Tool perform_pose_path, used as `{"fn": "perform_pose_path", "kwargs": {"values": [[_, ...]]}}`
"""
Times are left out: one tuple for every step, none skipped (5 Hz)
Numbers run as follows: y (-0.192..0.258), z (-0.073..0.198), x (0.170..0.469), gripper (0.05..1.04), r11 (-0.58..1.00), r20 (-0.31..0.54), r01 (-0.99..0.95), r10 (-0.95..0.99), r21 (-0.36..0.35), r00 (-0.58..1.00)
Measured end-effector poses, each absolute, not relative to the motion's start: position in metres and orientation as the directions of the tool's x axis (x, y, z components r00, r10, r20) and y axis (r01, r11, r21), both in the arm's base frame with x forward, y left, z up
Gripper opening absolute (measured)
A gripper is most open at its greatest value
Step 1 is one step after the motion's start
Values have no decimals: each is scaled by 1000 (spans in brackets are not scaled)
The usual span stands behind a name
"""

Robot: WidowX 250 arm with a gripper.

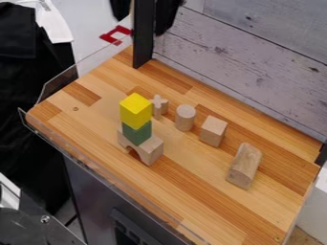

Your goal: Remove the star from arch and put in the table

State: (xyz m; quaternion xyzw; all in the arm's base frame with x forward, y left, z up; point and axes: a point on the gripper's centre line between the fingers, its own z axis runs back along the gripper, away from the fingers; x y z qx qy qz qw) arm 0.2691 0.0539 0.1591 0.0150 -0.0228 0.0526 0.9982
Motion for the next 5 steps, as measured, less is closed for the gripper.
{"fn": "perform_pose_path", "kwargs": {"values": [[48,155,259,999,994,35,-112,112,8,993],[50,149,248,999,990,7,-140,140,9,990],[46,140,241,999,987,-12,-155,155,-27,988],[41,129,243,999,986,-10,-150,149,-68,989],[37,117,249,999,983,-14,-153,153,-97,988]]}}
